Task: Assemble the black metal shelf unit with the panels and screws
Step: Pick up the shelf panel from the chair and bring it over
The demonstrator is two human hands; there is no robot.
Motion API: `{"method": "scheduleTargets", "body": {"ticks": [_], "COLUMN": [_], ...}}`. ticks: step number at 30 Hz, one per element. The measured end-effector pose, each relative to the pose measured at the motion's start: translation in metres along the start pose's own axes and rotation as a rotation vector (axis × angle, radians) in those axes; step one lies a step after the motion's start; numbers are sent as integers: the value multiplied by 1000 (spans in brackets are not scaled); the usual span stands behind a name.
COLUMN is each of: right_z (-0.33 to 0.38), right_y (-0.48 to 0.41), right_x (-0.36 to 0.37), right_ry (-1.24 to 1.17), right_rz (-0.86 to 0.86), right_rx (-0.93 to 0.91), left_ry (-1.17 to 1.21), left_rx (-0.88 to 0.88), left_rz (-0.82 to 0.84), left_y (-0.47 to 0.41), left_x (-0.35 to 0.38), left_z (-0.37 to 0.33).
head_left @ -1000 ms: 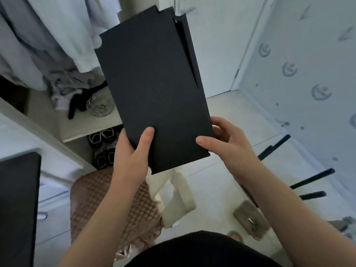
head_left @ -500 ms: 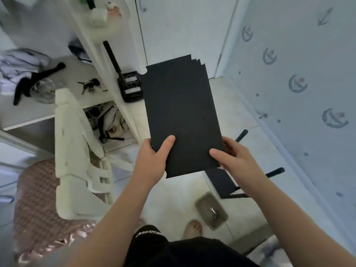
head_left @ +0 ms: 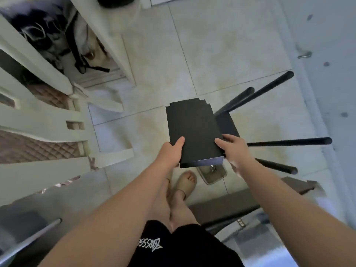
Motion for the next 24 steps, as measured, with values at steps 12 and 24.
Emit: {"method": "scheduleTargets", "body": {"ticks": [12, 24], "right_z": [-201, -227], "right_y": [-286, -463], "right_x": [84, 94], "right_ry": [139, 480], "right_rz": [16, -1], "right_rx": [190, -6], "left_ry": [36, -19], "left_rx": [-218, 27], "left_rz": [63, 44], "left_y": [-308, -473], "left_x": [49, 101], "left_z": [159, 177]}}
Point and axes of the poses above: each hand's wrist, its own y-axis away from the middle knuckle, its own x-axis out of the palm, z = x × y, the point moved 9 cm from there along -y, towards the middle knuckle, and after that the axes turned 1 degree about z, right-handed, at the moved point
